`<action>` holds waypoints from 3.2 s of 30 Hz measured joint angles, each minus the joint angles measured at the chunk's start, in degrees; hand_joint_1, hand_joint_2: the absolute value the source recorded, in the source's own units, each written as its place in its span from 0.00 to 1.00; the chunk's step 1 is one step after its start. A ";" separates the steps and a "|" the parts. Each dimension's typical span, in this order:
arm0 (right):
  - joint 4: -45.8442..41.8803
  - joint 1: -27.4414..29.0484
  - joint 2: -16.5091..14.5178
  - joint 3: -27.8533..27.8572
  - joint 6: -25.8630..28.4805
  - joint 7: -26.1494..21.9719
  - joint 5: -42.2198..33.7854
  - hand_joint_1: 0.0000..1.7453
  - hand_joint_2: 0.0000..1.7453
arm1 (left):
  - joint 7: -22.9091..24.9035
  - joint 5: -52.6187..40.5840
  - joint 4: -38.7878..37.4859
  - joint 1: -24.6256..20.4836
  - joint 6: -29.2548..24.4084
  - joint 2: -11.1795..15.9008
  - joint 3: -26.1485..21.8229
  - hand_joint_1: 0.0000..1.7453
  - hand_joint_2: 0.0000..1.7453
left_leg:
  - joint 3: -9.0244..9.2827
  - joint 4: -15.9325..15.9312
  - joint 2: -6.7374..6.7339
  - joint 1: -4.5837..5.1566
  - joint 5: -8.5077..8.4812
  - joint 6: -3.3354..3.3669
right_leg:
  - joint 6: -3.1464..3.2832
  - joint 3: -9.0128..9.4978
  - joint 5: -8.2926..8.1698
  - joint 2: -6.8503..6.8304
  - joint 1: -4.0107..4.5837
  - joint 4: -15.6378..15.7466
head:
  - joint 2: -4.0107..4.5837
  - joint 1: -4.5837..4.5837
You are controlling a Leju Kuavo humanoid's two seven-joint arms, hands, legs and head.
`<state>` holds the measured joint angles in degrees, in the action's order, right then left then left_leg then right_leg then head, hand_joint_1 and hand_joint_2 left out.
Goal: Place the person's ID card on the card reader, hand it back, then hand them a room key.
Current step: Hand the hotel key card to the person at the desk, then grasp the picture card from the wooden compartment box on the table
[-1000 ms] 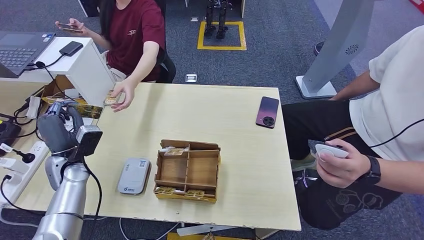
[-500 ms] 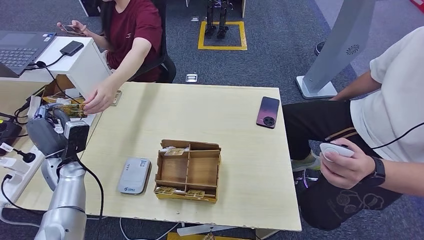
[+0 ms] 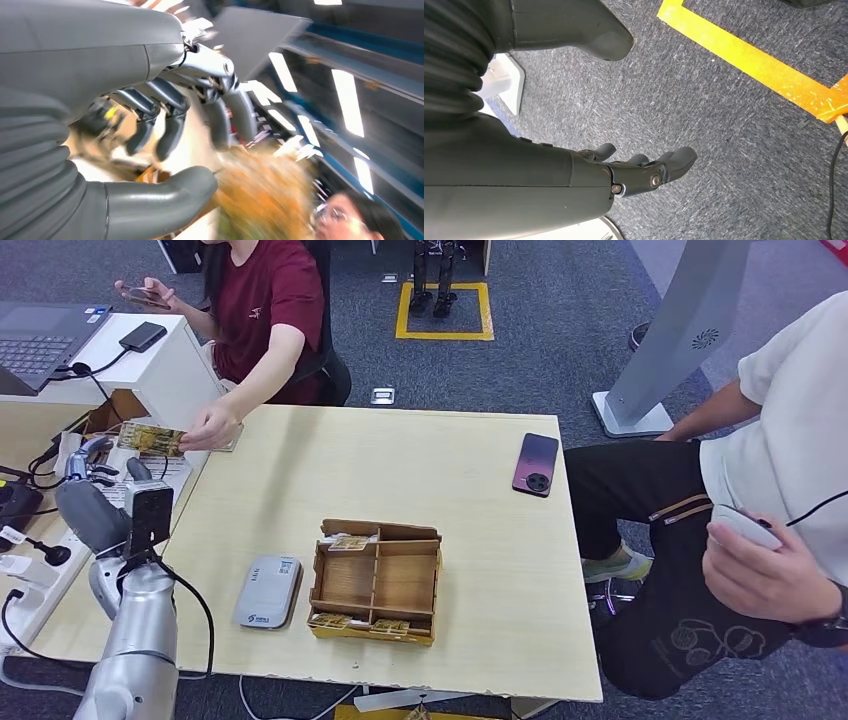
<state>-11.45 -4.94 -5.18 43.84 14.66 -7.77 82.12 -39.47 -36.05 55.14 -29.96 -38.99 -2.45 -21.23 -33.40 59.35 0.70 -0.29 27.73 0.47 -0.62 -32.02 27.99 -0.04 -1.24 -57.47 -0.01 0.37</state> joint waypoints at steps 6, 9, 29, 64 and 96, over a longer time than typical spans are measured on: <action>0.00 0.12 0.00 0.05 0.52 -0.13 -0.98 0.00 1.00 | 4.05 11.71 -0.19 0.75 8.44 1.30 5.23 0.00 1.00 | -0.01 0.00 0.00 -0.01 -0.01 -0.01 | 0.00 0.02 0.00 0.00 0.00 -0.01 | -0.01 -0.01; 0.00 0.24 0.00 0.08 0.75 -0.20 -1.09 0.00 1.00 | 4.28 12.73 0.26 1.32 9.62 1.86 7.34 0.00 1.00 | -0.02 0.00 0.00 0.00 -0.01 -0.01 | 0.00 0.02 0.00 0.00 0.00 -0.01 | 0.00 -0.01; -0.06 1.46 1.36 1.67 1.14 -1.26 -1.92 0.00 1.00 | -0.74 2.05 31.16 26.42 24.30 12.82 36.30 0.00 1.00 | -0.08 -0.01 -0.01 0.05 0.11 0.04 | -0.06 -0.04 0.07 -0.03 -0.03 0.05 | -0.01 -0.01; -0.07 0.92 1.60 2.78 1.21 -1.30 -0.93 0.00 1.00 | 16.31 -32.15 22.71 22.43 2.25 19.10 57.39 0.00 1.00 | -0.07 -0.01 -0.03 0.02 0.09 0.02 | -0.02 -0.06 0.03 0.02 -0.01 0.05 | -0.01 0.00; -0.07 0.91 1.66 2.99 1.34 -1.44 -0.56 0.00 1.00 | 14.01 -28.30 22.28 22.30 4.91 21.53 58.46 0.00 1.00 | -0.07 -0.01 -0.03 0.02 0.09 0.02 | -0.02 -0.06 0.03 0.01 -0.01 0.04 | 0.00 -0.01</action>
<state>-11.52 -4.03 -3.52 46.84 15.99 -9.21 81.56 -25.46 -64.35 77.42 -7.67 -34.09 19.08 37.23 -33.47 59.34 0.67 -0.27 27.82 0.49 -0.64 -32.08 28.02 -0.03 -1.25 -57.43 0.00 0.37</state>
